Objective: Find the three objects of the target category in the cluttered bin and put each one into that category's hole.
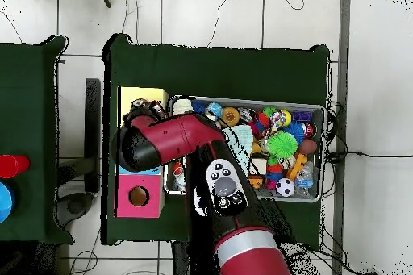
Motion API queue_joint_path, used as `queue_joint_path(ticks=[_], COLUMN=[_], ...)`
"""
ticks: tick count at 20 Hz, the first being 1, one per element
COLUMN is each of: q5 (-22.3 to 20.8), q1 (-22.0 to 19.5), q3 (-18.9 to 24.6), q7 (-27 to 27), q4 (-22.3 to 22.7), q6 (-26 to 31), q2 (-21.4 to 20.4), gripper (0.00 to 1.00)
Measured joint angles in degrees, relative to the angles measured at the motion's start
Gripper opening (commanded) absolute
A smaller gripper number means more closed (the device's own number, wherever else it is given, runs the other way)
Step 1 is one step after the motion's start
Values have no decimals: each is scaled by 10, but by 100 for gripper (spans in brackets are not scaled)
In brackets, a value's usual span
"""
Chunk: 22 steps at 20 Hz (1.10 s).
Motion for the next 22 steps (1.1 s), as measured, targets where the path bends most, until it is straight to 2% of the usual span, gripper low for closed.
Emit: queue_joint_path(ticks=[9, 14, 22], q5=[41, 52, 66], q1=[40, 49, 59], q3=[-35, -44, -56], q7=[0, 0, 0], q4=[-19, -27, -47], q6=[75, 80, 74], q2=[0, 3, 31], gripper=[0, 0, 0])
